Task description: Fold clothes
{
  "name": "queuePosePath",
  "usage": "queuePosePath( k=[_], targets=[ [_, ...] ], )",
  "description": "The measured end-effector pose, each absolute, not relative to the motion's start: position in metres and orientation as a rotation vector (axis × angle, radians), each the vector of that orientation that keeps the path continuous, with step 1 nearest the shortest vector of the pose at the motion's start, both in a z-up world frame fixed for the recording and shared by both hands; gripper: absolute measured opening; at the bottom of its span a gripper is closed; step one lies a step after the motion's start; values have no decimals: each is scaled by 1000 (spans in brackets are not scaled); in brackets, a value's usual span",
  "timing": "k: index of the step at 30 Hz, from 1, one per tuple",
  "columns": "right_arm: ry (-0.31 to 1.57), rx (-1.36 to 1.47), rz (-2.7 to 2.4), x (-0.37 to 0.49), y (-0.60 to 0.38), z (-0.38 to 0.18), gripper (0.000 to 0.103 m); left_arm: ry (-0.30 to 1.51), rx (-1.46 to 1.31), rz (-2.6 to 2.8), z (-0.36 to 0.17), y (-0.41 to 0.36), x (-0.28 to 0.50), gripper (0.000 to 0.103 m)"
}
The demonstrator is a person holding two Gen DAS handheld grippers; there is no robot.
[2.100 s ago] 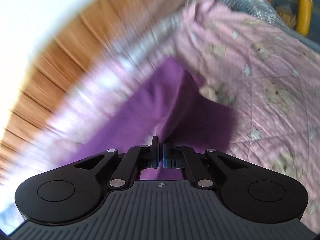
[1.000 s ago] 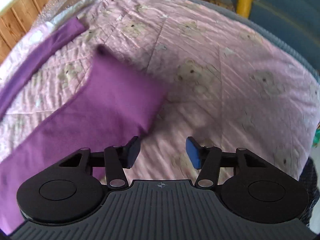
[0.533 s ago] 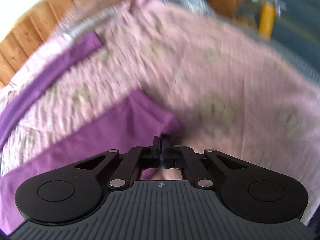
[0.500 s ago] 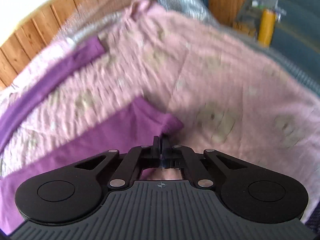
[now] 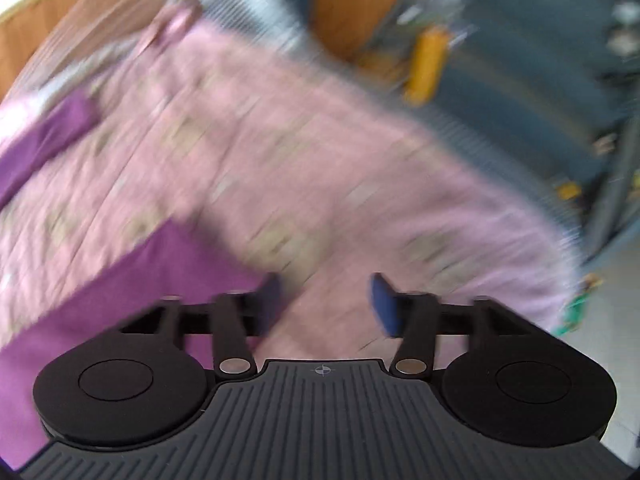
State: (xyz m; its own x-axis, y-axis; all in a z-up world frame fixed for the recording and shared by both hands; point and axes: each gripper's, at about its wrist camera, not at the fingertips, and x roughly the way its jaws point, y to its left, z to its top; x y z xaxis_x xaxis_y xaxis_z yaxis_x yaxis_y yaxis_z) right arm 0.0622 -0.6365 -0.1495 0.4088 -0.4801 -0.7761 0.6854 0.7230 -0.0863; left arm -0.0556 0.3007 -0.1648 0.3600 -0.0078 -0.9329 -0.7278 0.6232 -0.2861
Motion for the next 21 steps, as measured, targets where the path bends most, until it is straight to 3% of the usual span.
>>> queuePosePath(
  k=[3,8,10,14,19,21],
  targets=[
    [832,226,-766,67,-628,-132,61,1053,-779,516,-139,312,-44,31],
    [820,176,-637,101,-566,-121,71,938,-742,408,-118,309,42,58],
    [825,145,-534,118,-522,-118,72,915,-729,350,-123,298,87,62],
    [831,73,-335,142,-426,-110,85,947,-660,249,-153,282,177,63],
    [828,-48,-121,169,-311,-98,89,990,-530,231,-195,276,242,63],
    [832,-86,-66,179,-279,-94,90,984,-495,187,-204,272,252,56]
  ],
)
